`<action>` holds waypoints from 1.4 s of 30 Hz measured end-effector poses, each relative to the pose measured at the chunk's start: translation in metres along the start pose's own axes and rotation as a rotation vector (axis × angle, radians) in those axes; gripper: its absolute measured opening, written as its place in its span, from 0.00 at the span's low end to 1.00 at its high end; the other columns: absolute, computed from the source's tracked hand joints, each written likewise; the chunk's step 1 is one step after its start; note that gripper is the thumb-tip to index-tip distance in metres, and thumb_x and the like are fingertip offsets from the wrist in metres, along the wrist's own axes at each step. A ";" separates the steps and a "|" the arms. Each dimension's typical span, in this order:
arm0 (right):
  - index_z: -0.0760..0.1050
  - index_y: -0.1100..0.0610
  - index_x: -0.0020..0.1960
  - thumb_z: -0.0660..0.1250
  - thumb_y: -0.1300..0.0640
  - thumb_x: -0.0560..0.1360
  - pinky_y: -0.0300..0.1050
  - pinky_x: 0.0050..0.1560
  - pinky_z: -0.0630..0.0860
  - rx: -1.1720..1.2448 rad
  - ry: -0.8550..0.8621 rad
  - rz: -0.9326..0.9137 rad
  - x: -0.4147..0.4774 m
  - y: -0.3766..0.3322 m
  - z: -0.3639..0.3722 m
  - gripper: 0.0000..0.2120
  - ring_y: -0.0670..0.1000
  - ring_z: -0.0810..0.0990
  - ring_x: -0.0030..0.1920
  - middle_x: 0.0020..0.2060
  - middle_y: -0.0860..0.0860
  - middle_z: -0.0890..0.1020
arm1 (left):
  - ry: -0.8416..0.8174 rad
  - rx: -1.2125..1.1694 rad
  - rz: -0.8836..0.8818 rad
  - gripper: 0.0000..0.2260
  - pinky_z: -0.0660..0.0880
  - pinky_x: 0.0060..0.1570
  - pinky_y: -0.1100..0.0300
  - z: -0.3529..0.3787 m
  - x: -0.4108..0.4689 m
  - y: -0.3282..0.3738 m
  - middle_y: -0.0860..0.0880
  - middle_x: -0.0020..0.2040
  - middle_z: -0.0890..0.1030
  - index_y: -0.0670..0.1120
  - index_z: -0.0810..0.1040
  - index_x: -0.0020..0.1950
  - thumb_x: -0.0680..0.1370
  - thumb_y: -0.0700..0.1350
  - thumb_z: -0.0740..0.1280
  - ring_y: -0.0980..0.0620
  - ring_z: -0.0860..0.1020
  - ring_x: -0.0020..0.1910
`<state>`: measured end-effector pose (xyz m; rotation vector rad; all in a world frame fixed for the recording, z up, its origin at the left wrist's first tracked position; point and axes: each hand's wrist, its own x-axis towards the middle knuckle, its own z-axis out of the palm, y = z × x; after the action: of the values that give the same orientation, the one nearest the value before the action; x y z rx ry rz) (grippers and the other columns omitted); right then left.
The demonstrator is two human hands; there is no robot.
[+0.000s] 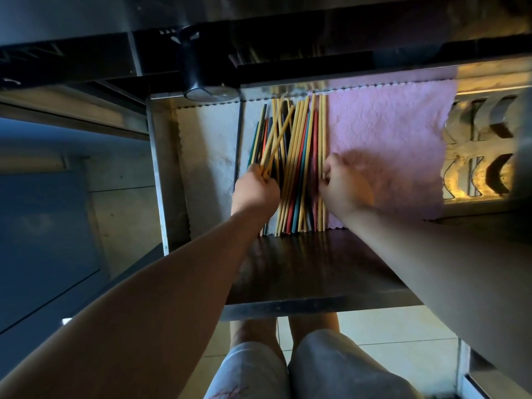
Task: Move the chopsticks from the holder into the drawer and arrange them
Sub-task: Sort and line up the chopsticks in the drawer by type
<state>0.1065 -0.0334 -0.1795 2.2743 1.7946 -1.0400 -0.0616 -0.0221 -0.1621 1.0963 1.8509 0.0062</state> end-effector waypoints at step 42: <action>0.77 0.63 0.51 0.63 0.58 0.76 0.40 0.42 0.65 0.372 0.022 0.427 0.007 0.007 -0.016 0.09 0.53 0.73 0.43 0.40 0.55 0.75 | -0.010 -0.022 -0.216 0.06 0.69 0.28 0.62 0.049 -0.007 0.038 0.46 0.38 0.78 0.42 0.77 0.43 0.70 0.44 0.69 0.47 0.77 0.34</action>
<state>0.1206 -0.0230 -0.1730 2.7132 1.1032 -1.3429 0.0007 -0.0246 -0.1677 0.8748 1.9472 -0.1039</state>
